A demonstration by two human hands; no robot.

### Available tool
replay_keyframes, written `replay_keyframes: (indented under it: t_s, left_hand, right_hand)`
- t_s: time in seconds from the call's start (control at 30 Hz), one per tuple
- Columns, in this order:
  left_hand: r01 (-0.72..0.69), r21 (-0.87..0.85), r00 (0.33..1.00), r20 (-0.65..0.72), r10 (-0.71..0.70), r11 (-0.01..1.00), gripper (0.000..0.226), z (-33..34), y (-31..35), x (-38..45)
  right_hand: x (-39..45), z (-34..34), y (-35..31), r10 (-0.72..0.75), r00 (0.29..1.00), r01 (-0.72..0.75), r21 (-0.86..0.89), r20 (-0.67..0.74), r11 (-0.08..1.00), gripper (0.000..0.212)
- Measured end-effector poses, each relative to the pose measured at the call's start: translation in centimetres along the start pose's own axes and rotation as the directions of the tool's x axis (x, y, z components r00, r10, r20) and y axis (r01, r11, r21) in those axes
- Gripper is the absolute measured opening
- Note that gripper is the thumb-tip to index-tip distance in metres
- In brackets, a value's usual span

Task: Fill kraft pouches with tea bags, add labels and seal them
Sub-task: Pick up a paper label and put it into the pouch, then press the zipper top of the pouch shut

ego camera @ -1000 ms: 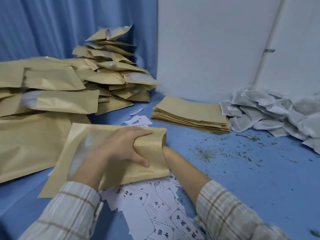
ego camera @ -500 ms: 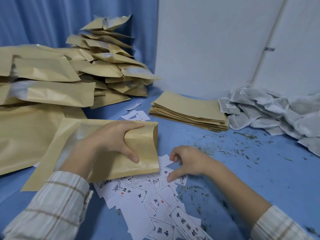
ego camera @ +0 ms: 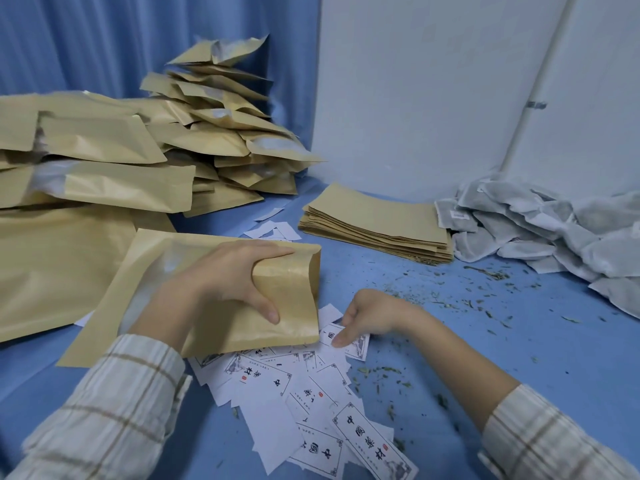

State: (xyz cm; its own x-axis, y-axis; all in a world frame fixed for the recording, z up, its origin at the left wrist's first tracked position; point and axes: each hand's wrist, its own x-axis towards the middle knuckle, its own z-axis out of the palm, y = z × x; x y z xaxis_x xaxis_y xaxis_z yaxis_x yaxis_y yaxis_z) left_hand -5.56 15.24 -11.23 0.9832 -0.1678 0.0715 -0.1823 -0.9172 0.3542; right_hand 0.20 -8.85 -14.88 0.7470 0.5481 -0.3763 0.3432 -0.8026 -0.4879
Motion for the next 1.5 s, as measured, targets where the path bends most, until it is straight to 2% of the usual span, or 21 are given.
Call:
replay_keyframes:
  t_s: [0.1, 0.17, 0.23, 0.3, 0.33, 0.47, 0.53, 0.63, 0.67, 0.7, 0.77, 0.83, 0.9, 0.97, 1.07, 1.13, 1.2, 1.3, 1.37, 1.47, 1.5]
  left_hand:
    - [0.003, -0.008, 1.0, -0.002, -0.003, 1.0, 0.108, -0.1, 0.0, 0.0]
    - [0.011, -0.037, 1.0, 0.014, -0.011, 0.999, 0.107, -0.4, -0.1, 0.0]
    - [0.011, -0.067, 1.0, 0.024, -0.01, 0.998, 0.103, -0.8, -0.2, 0.0]
    - [0.012, -0.09, 1.0, 0.022, -0.01, 0.996, 0.094, -1.4, -0.1, 0.0]
    - [0.013, -0.103, 1.0, 0.022, -0.011, 0.995, 0.089, -1.6, -0.1, 0.1]
    - [0.031, -0.174, 0.998, 0.055, -0.021, 0.984, 0.086, -2.1, 0.5, 0.5]
    - [0.027, -0.228, 0.996, 0.093, -0.006, 0.973, 0.084, -2.5, 0.9, 0.7]
    - [-0.023, -0.337, 0.983, 0.162, 0.082, 0.941, 0.073, -3.2, 1.9, 0.8]
    - [-0.038, -0.366, 0.98, 0.17, 0.107, 0.93, 0.067, -3.4, 2.4, 0.8]
    - [-0.05, -0.389, 0.977, 0.17, 0.125, 0.92, 0.062, -3.7, 3.0, 0.8]
    - [-0.07, -0.442, 0.975, 0.16, 0.156, 0.894, 0.059, -4.2, 4.1, 0.9]
    - [-0.116, -0.48, 0.976, 0.105, 0.188, 0.869, 0.076, -4.8, 5.2, 1.2]
    - [-0.168, -0.496, 0.984, -0.029, 0.177, 0.852, 0.106, -5.4, 6.0, 1.4]
    - [-0.218, -0.478, 0.972, -0.183, 0.147, 0.851, 0.115, -6.0, 6.9, 1.0]
    - [-0.337, -0.47, 0.934, -0.273, 0.229, 0.816, 0.108, -6.2, 8.4, 0.4]
    - [-0.381, -0.406, 0.909, -0.327, 0.257, 0.831, 0.113, -5.8, 9.6, 0.5]
    - [-0.409, -0.366, 0.855, -0.474, 0.21, 0.836, 0.11, -5.1, 10.9, 1.3]
    - [-0.441, -0.433, 0.831, -0.528, 0.175, 0.786, 0.088, -5.5, 12.2, 2.1]
    - [-0.484, -0.548, 0.842, -0.504, 0.194, 0.682, 0.069, -6.4, 12.1, 2.2]
    - [-0.507, -0.609, 0.842, -0.503, 0.196, 0.61, 0.028, -7.5, 12.6, 2.0]
    - [-0.504, -0.614, 0.841, -0.508, 0.184, 0.608, 0.023, -7.5, 12.9, 2.2]
  right_hand:
    - [-0.5, -1.5, 0.9, -0.009, 0.999, 0.017, 0.192, -0.04, 0.981, 0.015]
    - [-1.0, -2.6, 1.7, -0.032, 0.995, 0.055, 0.247, -0.093, 0.967, 0.013]
    - [-1.4, -3.9, 2.3, -0.057, 0.988, 0.076, 0.139, -0.141, 0.987, 0.006]
    - [-1.6, -4.8, 2.5, -0.125, 0.961, 0.107, -0.086, -0.245, 0.991, 0.008]
    - [-1.7, -5.0, 2.3, -0.201, 0.925, 0.166, -0.132, -0.324, 0.977, 0.009]
    - [-2.3, -4.1, -0.3, -0.435, 0.667, 0.566, 0.033, -0.604, 0.824, 0.011]
    - [-1.9, -3.3, -1.7, -0.5, 0.601, 0.634, -0.01, -0.624, 0.773, 0.018]
    - [-1.4, -2.1, -4.4, -0.623, 0.539, 0.61, -0.248, -0.567, 0.753, 0.012]
    - [-1.1, -1.8, -5.2, -0.649, 0.541, 0.596, -0.3, -0.535, 0.745, 0.014]
    - [-1.0, -1.9, -5.9, -0.636, 0.597, 0.571, -0.299, -0.488, 0.765, 0.019]
    - [-1.1, -2.7, -7.1, -0.513, 0.778, 0.494, -0.151, -0.363, 0.856, 0.021]
    - [-1.6, -4.1, -8.2, -0.435, 0.846, 0.471, 0.051, -0.308, 0.881, 0.017]
    - [-2.1, -6.2, -8.7, -0.346, 0.894, 0.39, 0.115, -0.285, 0.914, 0.022]
    - [-2.8, -8.0, -8.9, -0.353, 0.88, 0.36, -0.04, -0.317, 0.932, 0.031]
    - [-3.7, -10.0, -8.7, -0.461, 0.791, 0.357, -0.309, -0.402, 0.881, 0.005]
    - [-3.6, -11.0, -8.6, -0.464, 0.778, 0.296, -0.406, -0.423, 0.865, 0.012]
    - [-3.7, -11.8, -8.9, -0.44, 0.77, 0.218, -0.458, -0.462, 0.862, 0.017]
    - [-4.8, -13.6, -8.6, -0.461, 0.747, 0.214, -0.483, -0.478, 0.849, 0.023]
    - [-5.8, -15.0, -8.6, -0.479, 0.781, 0.226, -0.534, -0.401, 0.815, 0.026]
    - [-7.0, -16.2, -8.6, -0.437, 0.815, 0.266, -0.424, -0.38, 0.866, 0.025]
    - [-7.5, -16.2, -8.5, -0.424, 0.82, 0.285, -0.368, -0.385, 0.885, 0.024]
